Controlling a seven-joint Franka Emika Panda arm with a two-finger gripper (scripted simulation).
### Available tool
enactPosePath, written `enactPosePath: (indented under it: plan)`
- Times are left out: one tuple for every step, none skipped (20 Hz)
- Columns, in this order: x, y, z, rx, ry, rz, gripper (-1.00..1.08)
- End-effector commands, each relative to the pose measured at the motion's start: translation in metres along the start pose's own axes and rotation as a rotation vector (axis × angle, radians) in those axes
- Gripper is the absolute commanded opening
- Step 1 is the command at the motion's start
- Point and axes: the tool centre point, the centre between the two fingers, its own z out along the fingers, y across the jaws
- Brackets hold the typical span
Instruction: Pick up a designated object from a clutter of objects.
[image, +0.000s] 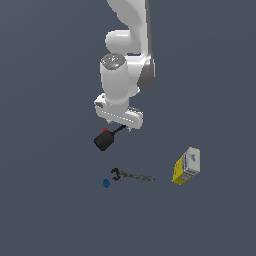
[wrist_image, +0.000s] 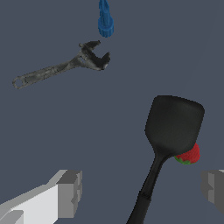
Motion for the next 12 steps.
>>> enactPosePath:
  plan:
    - [-0.014,0.012,0.019,-0.004,-0.002,0.059,1.0]
    - [-0.019,0.017,0.026,-0.006,-0.003,0.081,1.0]
    - [-0.025,0.021,0.033,-0.007,-0.003,0.102,1.0]
    - [-0.03,0.025,0.039,-0.009,-0.004,0.121,1.0]
    - [-0.035,0.029,0.044,-0.01,-0.005,0.139,1.0]
    - [-0.04,0.033,0.049,-0.012,-0.005,0.157,1.0]
    - [-0.044,0.036,0.053,-0.013,-0.006,0.172,1.0]
    - [-0.049,0.039,0.057,-0.014,-0.006,0.187,1.0]
    - [-0.053,0.042,0.061,-0.015,-0.007,0.201,1.0]
    - [-0.056,0.044,0.064,-0.016,-0.007,0.213,1.0]
    - [-0.06,0.047,0.067,-0.017,-0.007,0.224,1.0]
    - [-0.063,0.049,0.07,-0.018,-0.008,0.234,1.0]
